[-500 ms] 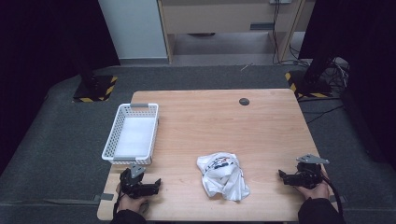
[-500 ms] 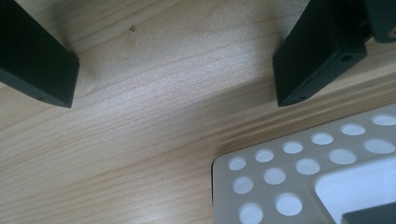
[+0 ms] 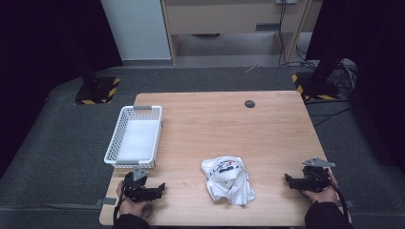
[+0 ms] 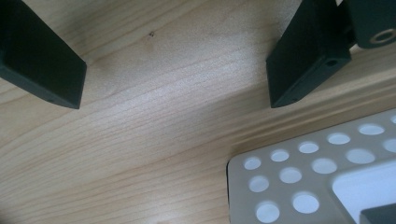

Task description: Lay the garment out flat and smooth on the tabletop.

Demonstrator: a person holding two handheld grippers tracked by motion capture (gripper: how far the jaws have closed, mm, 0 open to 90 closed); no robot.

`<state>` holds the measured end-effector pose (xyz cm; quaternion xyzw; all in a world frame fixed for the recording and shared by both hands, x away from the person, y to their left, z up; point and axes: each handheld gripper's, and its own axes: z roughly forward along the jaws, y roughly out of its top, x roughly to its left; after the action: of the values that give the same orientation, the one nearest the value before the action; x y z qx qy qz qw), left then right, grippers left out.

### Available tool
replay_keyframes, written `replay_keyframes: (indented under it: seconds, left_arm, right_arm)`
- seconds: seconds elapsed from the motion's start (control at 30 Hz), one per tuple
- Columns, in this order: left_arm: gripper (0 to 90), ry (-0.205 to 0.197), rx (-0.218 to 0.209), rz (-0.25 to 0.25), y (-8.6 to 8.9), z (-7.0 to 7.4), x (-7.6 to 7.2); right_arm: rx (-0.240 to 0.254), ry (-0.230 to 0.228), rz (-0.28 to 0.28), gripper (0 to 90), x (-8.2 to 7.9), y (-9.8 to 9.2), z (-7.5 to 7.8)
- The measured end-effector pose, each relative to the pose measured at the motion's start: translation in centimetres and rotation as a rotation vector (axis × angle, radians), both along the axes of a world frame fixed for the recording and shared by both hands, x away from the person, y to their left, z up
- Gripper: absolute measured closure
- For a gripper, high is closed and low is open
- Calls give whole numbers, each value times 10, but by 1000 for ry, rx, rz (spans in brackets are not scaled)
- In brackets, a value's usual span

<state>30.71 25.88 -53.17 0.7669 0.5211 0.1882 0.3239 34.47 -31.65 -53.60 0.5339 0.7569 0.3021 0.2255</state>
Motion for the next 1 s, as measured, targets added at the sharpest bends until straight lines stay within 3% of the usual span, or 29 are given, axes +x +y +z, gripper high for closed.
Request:
replay_keyframes:
  seconds: [0.13,0.47,0.6,0.73,1.0]
  left_arm:
    - [43,29,-13,35,-1,4,-1]
    - [44,33,-70,81,-3,13,-4]
    - [47,38,-95,74,-5,19,-4]
    - [52,30,-117,58,-10,25,-4]
    - [58,4,-109,-1,-24,33,-5]
  right_arm:
    - [4,-9,1,8,-1,1,2]
    - [70,-26,-32,21,-1,-1,14]
    - [87,-30,-11,21,-1,4,21]
    - [107,-63,14,29,-3,11,32]
    - [131,-60,39,51,-2,18,39]
